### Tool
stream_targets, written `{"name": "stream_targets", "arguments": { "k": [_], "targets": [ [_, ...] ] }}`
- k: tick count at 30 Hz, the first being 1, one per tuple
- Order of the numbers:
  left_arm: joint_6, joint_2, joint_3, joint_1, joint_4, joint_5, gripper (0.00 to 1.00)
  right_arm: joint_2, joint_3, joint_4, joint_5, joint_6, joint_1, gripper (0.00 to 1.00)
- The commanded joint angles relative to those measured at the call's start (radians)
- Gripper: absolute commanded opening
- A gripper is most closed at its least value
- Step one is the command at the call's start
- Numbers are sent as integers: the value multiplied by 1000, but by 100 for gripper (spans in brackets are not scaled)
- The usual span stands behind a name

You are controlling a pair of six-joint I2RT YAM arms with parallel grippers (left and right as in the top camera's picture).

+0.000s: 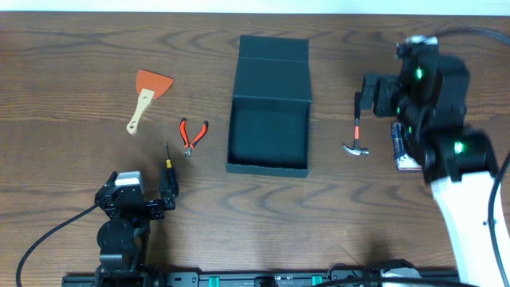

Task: Pack container
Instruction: 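Move the right gripper over the hammer and lower toward it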

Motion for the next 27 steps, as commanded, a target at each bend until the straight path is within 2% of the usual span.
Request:
{"name": "stream_targets", "arguments": {
  "k": [1, 4, 9, 18, 23, 27],
  "targets": [
    [14, -6, -11, 4, -22, -1, 98, 80, 117, -83, -40, -15, -3, 99],
    [14, -6, -11, 4, -22, -1, 99, 134, 167, -158, -123, -8, -16, 99],
    [14, -6, -11, 4, -22, -1, 99, 179, 180, -265, -139, 122, -59, 99],
    [14, -6, -11, 4, -22, -1, 98, 186, 180, -339, -155, 128, -84, 99],
    [14, -6, -11, 4, -22, -1, 99, 187, 180, -410, -299, 135, -84, 99],
    [14, -6, -11, 4, -22, -1, 98, 193, 180, -438, -293, 160, -84, 99]
  ]
}}
